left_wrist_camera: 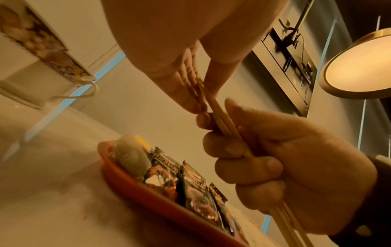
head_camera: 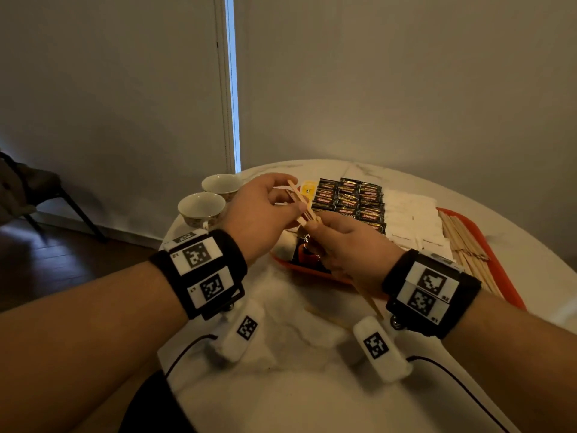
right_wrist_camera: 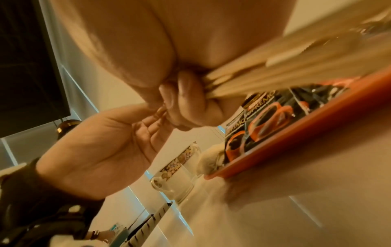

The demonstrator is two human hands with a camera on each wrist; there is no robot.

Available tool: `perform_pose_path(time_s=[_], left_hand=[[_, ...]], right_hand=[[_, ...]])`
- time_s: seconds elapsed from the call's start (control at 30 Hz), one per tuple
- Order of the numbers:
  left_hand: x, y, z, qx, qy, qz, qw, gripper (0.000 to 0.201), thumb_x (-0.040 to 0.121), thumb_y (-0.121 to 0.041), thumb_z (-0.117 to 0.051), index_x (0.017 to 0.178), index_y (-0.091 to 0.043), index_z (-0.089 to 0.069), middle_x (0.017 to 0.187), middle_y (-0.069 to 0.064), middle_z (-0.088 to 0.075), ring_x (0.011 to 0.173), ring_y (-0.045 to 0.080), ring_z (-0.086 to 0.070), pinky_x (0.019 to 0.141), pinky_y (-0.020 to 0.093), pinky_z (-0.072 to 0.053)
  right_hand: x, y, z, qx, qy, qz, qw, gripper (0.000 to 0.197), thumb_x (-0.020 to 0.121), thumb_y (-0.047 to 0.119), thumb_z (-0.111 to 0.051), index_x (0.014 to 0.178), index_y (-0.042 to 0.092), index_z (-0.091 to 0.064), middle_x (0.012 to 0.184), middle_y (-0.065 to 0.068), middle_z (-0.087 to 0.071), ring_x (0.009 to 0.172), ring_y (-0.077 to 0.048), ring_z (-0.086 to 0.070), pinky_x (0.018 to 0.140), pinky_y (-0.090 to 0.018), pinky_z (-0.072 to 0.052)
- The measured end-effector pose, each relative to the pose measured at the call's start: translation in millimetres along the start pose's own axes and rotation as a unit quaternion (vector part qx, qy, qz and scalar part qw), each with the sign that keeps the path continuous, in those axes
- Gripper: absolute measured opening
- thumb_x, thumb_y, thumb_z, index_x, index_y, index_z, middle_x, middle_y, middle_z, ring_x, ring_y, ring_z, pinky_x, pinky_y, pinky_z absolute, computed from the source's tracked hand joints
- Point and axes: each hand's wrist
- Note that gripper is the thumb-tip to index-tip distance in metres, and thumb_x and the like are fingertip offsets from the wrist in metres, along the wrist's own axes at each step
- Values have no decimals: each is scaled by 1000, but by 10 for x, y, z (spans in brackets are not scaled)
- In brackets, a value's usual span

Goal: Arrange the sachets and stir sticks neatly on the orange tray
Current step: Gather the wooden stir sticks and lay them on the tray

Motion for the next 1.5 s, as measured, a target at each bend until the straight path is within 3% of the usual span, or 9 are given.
perform_pose_path(time_s=[0.2,0.43,0.6,0.8,0.9,1.03,1.2,1.33,1.5], left_hand=[[96,-89,-114,-85,27,-18,996,19,99,-24,-68,114,-12,-71,102,9,-79,94,23,-77,82,37,-63],[143,97,-154,-286,161,270,905,101,92,-85,-30,137,1,-60,128,27,-67,111,40,-66,110,54,-44],[78,115,-167,-345,171,330,862,107,91,-87,-26,131,6,-63,122,30,-70,110,42,-71,98,49,-56],[75,116,-145,-421,154,310,838,104,90,-87,-32,135,3,-57,123,23,-71,119,37,-67,112,50,-45],[87,126,-127,-409,132,287,856,98,88,-88,-35,123,-1,-65,93,14,-68,99,29,-66,104,47,-50],[134,142,-58,-337,143,216,905,99,79,-93,-41,125,-11,-74,135,22,-66,133,39,-58,115,55,-38],[247,23,-12,-214,154,79,961,64,84,-59,-68,129,-13,-70,130,14,-70,126,30,-65,105,48,-51],[240,28,-12,-95,149,58,983,42,107,-44,-50,120,-15,-77,115,8,-77,114,23,-71,106,44,-52],[215,44,-24,-226,41,90,969,55,113,-37,-34,92,0,-70,96,17,-78,105,32,-75,102,45,-54]], right_hand=[[99,101,130,14,-27,13,999,31,97,47,-63,87,18,-59,59,3,-41,45,-11,-32,42,-24,-28],[162,558,185,252,-72,190,946,54,99,52,-54,58,24,-32,53,2,-24,47,-18,-17,46,-26,-21],[285,654,38,248,-79,245,934,53,93,52,-56,52,25,-35,48,3,-28,43,-18,-22,46,-26,-24],[459,398,-166,224,-66,235,944,47,98,38,-62,59,18,-45,48,0,-35,40,-18,-32,44,-27,-33],[490,294,-197,166,-59,219,960,42,99,36,-63,64,18,-48,50,-1,-37,41,-19,-34,45,-29,-33],[470,319,-163,108,-32,171,979,37,100,17,-62,67,8,-50,52,-1,-38,41,-15,-32,42,-23,-33],[415,411,-124,24,97,53,994,22,90,-17,-46,74,-1,-47,51,-4,-29,36,-12,-28,39,-19,-23],[368,370,-125,20,137,1,990,34,89,-17,-47,66,8,-45,54,-4,-33,38,-12,-29,39,-19,-24],[242,209,-17,-206,139,-89,965,15,83,9,-80,74,9,-67,67,-12,-67,55,-20,-64,55,-29,-57]])
Point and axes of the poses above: each hand's wrist, its own x-axis towards the middle knuckle, its own z-axis out of the back of the hand, y = z × x
